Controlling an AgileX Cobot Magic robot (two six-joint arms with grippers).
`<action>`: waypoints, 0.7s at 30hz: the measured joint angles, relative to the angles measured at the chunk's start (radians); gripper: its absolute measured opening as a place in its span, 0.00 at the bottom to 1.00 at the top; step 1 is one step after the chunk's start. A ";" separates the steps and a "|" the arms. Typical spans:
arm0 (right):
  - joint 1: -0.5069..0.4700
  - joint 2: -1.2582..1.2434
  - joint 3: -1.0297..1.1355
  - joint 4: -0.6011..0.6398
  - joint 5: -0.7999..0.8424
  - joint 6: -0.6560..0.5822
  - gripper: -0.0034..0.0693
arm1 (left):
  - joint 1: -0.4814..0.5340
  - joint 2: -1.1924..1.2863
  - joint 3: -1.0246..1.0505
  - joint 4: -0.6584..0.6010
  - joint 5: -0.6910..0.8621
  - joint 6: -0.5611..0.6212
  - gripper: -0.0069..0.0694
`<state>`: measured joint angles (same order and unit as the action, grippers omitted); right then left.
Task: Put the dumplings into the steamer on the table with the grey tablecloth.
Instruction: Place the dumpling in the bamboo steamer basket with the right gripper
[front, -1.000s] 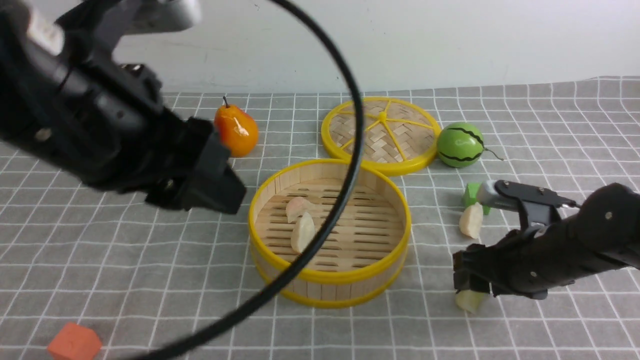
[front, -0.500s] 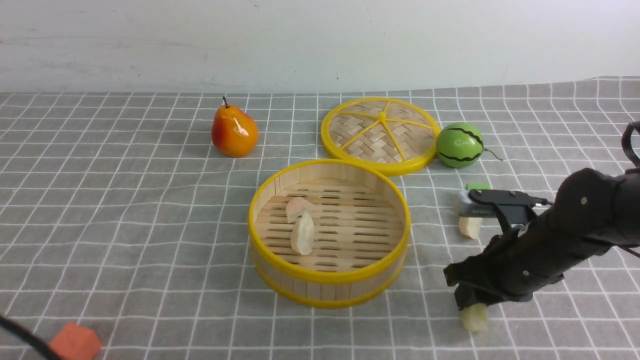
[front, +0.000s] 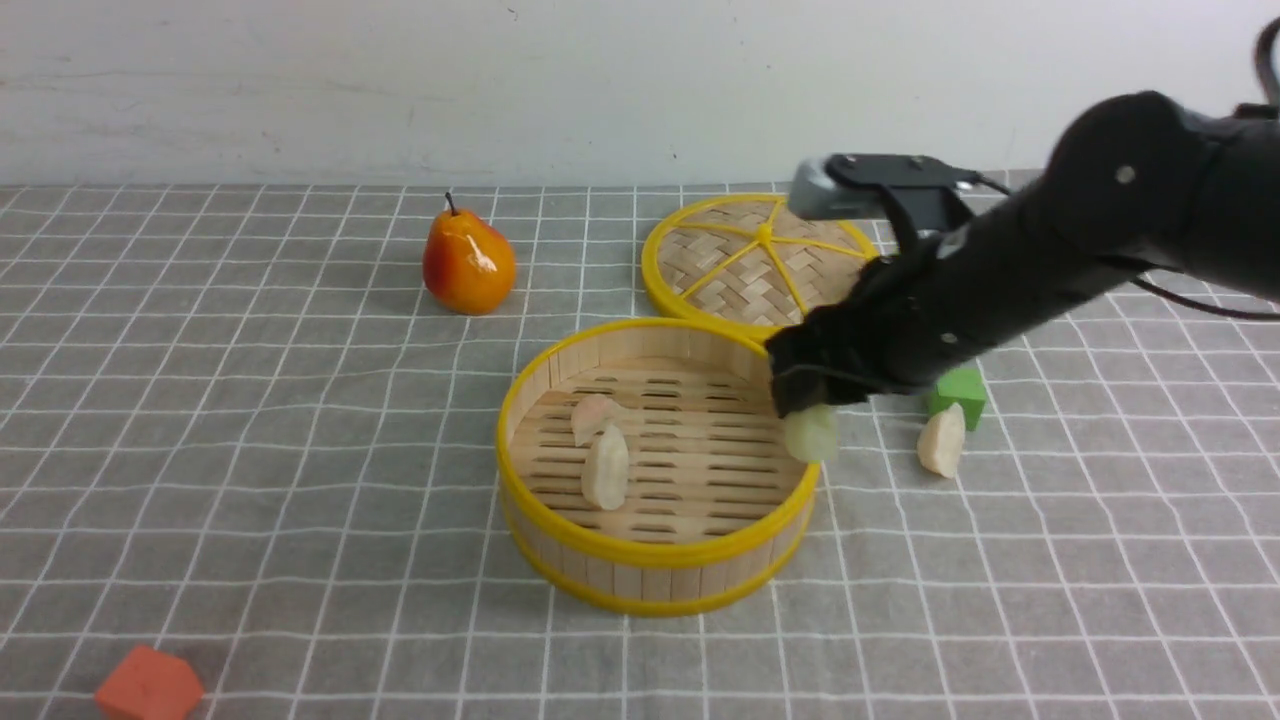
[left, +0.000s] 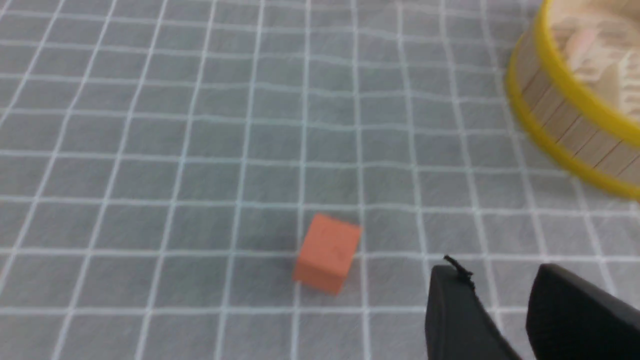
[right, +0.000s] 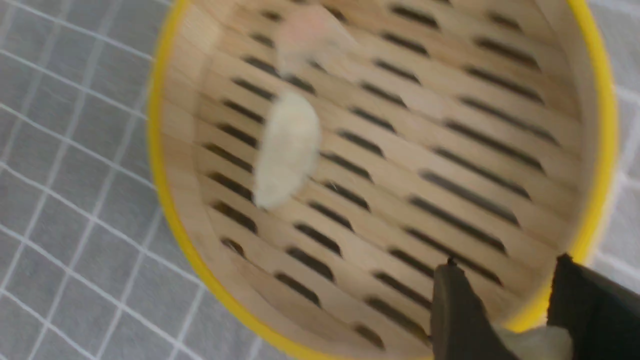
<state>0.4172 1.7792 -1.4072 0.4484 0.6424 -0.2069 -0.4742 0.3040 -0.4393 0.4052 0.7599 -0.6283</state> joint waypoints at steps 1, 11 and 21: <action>0.022 0.030 -0.021 0.005 -0.030 -0.020 0.38 | 0.000 0.000 0.015 0.000 -0.046 -0.008 0.37; 0.066 0.278 -0.072 0.010 -0.208 -0.110 0.38 | 0.000 0.000 0.060 -0.014 -0.105 -0.025 0.36; 0.061 0.253 -0.081 -0.002 -0.192 -0.094 0.70 | 0.000 0.000 0.060 -0.014 -0.104 -0.025 0.36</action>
<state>0.4787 2.0319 -1.4878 0.4465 0.4506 -0.3014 -0.4742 0.3040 -0.3794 0.3910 0.6557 -0.6528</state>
